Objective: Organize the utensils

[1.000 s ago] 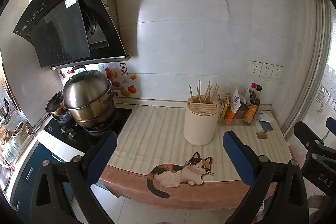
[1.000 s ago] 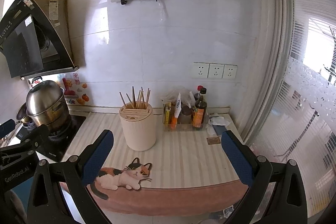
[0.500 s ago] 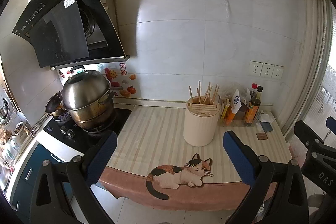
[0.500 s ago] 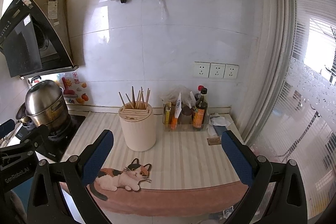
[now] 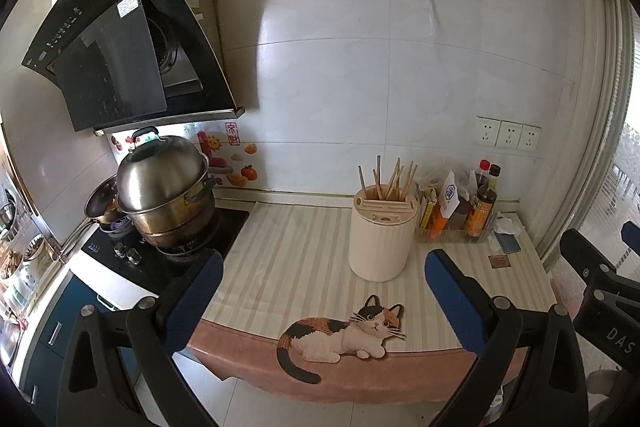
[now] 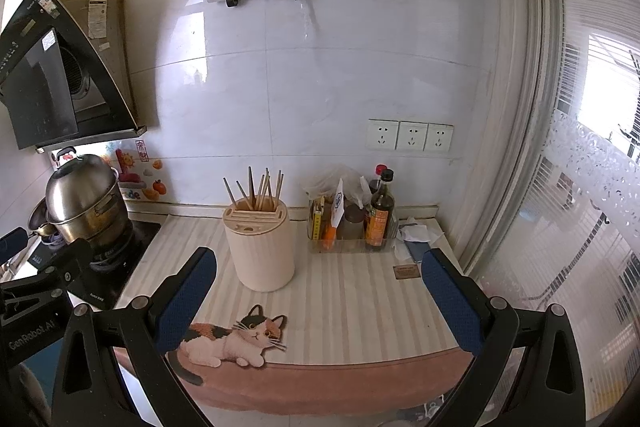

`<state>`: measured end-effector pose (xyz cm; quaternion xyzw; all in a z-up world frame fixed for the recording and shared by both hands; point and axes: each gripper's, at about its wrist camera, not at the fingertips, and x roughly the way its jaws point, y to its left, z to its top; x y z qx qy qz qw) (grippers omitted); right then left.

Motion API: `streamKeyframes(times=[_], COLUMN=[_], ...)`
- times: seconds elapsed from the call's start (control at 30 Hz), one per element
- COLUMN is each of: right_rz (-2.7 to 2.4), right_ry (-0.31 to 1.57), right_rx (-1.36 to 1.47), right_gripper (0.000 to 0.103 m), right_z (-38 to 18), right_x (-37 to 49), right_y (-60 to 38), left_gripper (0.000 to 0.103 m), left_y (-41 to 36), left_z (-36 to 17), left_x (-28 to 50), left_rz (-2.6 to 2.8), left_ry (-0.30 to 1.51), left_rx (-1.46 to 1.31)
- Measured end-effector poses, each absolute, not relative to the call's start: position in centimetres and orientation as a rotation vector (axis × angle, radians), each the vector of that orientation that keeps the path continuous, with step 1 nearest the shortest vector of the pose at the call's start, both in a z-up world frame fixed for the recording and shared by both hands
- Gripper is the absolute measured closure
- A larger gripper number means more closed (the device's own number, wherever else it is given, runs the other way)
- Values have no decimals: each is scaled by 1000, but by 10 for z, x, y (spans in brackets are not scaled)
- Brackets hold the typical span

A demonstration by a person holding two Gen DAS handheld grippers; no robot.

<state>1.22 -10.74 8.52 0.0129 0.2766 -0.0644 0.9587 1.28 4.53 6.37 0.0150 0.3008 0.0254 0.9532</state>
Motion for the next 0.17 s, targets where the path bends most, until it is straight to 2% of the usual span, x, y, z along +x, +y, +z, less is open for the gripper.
streamKeyframes(times=[0.17], right_rz=[-132], right_ry=[560], right_rx=[25], right_gripper=[0], right_z=[85], right_x=[13], right_y=[-107], left_gripper=[0], left_y=[44], left_z=[64], left_x=[15], left_rz=[49], left_ry=[612], left_rx=[29])
